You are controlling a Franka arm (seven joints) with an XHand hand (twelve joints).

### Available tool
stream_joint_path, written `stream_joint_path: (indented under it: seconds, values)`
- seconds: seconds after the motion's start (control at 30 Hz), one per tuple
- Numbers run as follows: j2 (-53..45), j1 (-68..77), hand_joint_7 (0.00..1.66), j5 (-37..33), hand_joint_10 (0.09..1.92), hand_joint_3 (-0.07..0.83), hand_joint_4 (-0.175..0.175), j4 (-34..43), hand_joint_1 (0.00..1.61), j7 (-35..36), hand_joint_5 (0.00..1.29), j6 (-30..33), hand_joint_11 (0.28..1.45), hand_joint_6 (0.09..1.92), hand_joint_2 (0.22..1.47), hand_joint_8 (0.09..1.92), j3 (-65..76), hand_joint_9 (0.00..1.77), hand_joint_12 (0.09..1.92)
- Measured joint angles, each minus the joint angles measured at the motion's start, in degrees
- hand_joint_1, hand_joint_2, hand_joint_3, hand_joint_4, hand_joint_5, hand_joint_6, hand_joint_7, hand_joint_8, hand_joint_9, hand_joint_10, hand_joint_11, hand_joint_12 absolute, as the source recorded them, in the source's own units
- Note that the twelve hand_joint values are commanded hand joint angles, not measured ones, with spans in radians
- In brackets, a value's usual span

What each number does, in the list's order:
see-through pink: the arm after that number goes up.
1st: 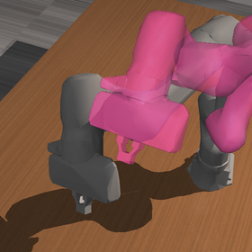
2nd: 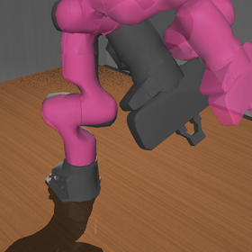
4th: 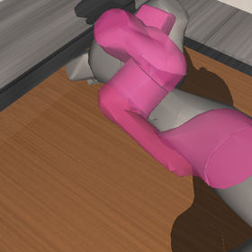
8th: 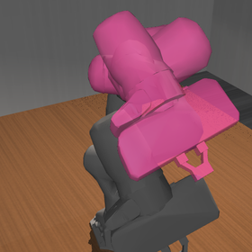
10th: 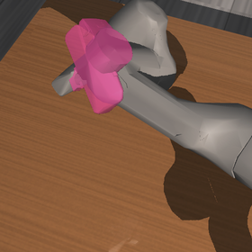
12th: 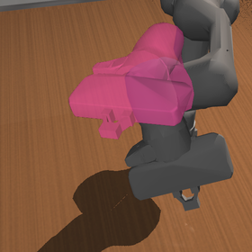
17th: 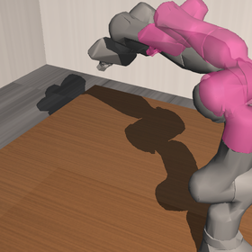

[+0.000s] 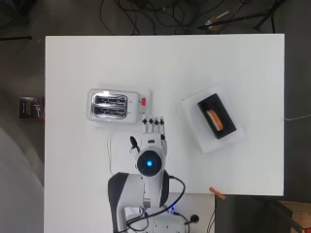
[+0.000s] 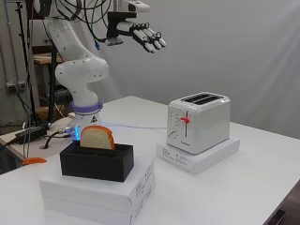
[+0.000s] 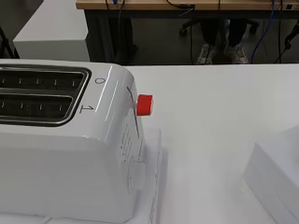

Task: Teleoperate dual arm-hand system to toast a bread

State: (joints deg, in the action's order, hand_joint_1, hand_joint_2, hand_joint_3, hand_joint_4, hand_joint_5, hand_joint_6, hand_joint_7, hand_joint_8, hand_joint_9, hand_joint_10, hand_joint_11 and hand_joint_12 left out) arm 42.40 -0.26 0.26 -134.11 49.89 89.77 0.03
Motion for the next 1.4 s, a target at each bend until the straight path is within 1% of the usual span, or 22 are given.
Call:
stream_joint_path:
  seconds: [0.1, 0.2, 0.4, 0.7, 0.8, 0.97, 1.2, 1.4]
  values:
    - [0.13, -0.09, 0.39, 0.03, 0.09, -0.002, -0.027, -0.08, 0.30, -0.43, 0.30, 0.01, 0.47, 0.09, 1.12, 0.09, 0.16, 0.53, 0.09]
    - [0.36, -0.26, 0.42, -0.01, 0.09, -0.001, -0.036, -0.32, 0.30, -1.39, 0.29, 0.25, 0.47, 0.09, 1.12, 0.09, 0.29, 0.57, 0.09]
    - [0.80, -0.70, 0.48, -0.28, 0.09, 0.001, -0.060, -0.62, 0.32, -4.05, 0.30, 0.23, 0.49, 0.09, 1.13, 0.09, 0.93, 0.63, 0.09]
    - [0.54, -1.48, 0.47, 0.20, 0.09, 0.000, -0.073, -0.58, 0.32, -9.26, 0.27, -0.55, 0.47, 0.09, 1.13, 0.09, 1.41, 0.62, 0.09]
    - [-0.07, -1.79, 0.47, 0.48, 0.09, 0.000, -0.073, -0.31, 0.32, -11.03, 0.28, -0.89, 0.47, 0.09, 1.13, 0.09, 1.61, 0.63, 0.09]
    - [-0.93, -2.30, 0.48, 1.04, 0.09, 0.000, -0.052, -0.10, 0.31, -13.98, 0.34, -1.08, 0.46, 0.09, 1.13, 0.09, 2.09, 0.62, 0.09]
    - [-0.97, -3.22, 0.48, 0.56, 0.09, 0.000, 0.009, -0.23, 0.28, -20.42, 0.45, -0.92, 0.45, 0.09, 1.13, 0.09, 3.01, 0.57, 0.09]
    - [-2.73, -4.07, 0.46, 1.26, 0.09, 0.000, 0.054, 0.78, 0.23, -27.33, 0.50, -2.33, 0.44, 0.09, 1.13, 0.09, 3.43, 0.54, 0.09]
